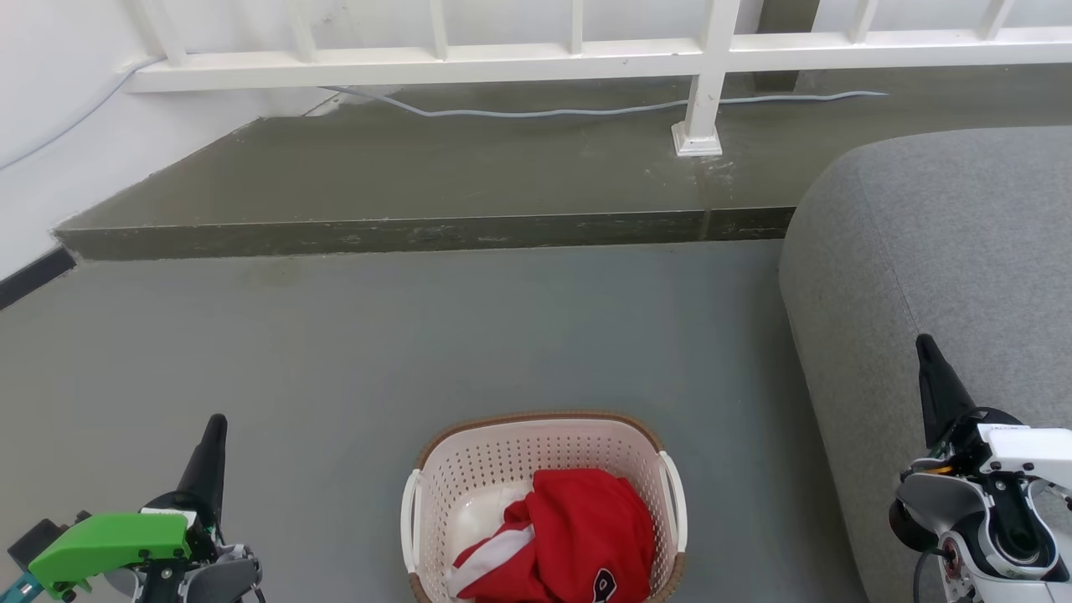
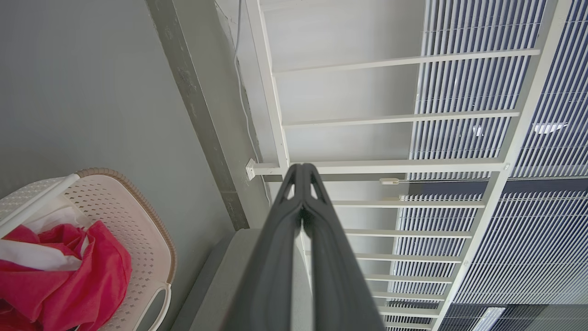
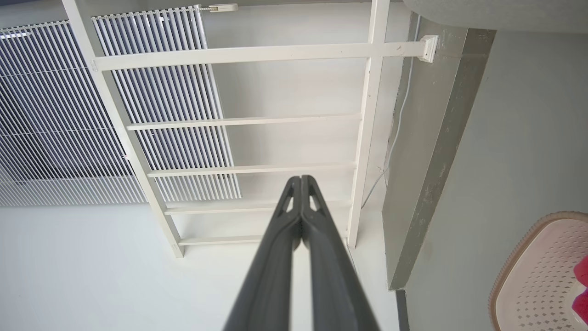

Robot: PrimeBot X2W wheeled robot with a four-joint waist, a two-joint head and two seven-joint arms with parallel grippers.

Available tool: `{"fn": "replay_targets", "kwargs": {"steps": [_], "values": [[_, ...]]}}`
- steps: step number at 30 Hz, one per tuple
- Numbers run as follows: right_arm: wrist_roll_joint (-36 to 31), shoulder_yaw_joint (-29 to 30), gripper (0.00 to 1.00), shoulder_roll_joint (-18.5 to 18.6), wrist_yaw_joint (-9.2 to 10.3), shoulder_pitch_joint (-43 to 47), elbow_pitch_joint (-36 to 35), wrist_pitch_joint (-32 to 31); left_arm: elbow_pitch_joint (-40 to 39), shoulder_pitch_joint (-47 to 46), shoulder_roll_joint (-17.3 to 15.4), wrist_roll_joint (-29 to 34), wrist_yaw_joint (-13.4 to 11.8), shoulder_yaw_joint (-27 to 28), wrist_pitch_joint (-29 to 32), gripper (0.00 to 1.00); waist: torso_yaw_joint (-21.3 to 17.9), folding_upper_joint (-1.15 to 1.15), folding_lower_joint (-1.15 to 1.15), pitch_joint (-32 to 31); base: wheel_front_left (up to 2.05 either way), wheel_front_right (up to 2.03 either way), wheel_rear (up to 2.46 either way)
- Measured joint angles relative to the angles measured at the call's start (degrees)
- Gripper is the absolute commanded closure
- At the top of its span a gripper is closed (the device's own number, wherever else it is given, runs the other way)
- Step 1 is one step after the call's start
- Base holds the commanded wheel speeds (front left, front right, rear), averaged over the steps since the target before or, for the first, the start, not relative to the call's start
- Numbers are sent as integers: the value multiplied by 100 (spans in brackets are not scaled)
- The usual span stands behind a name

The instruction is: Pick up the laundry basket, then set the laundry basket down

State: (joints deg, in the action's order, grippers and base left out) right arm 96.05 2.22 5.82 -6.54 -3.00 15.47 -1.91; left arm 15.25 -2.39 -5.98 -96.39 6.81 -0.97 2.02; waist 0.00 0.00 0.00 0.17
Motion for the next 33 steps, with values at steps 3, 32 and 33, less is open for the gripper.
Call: {"fn": "replay_targets", "kwargs": {"steps": [3, 32, 33], "values": [[0, 1, 100, -1, 0, -1, 3, -1, 8, 0, 3, 0, 0, 1, 2, 100, 0, 0, 0, 0, 0, 0, 0], [0, 30, 100, -21, -1, -5, 36, -24, 56, -4, 9, 0, 7, 31, 3, 100, 0, 0, 0, -2, 0, 0, 0], [0, 31, 100, -21, -1, -5, 37, -24, 57, -4, 9, 0, 7, 31, 3, 100, 0, 0, 0, -2, 0, 0, 0]]}}
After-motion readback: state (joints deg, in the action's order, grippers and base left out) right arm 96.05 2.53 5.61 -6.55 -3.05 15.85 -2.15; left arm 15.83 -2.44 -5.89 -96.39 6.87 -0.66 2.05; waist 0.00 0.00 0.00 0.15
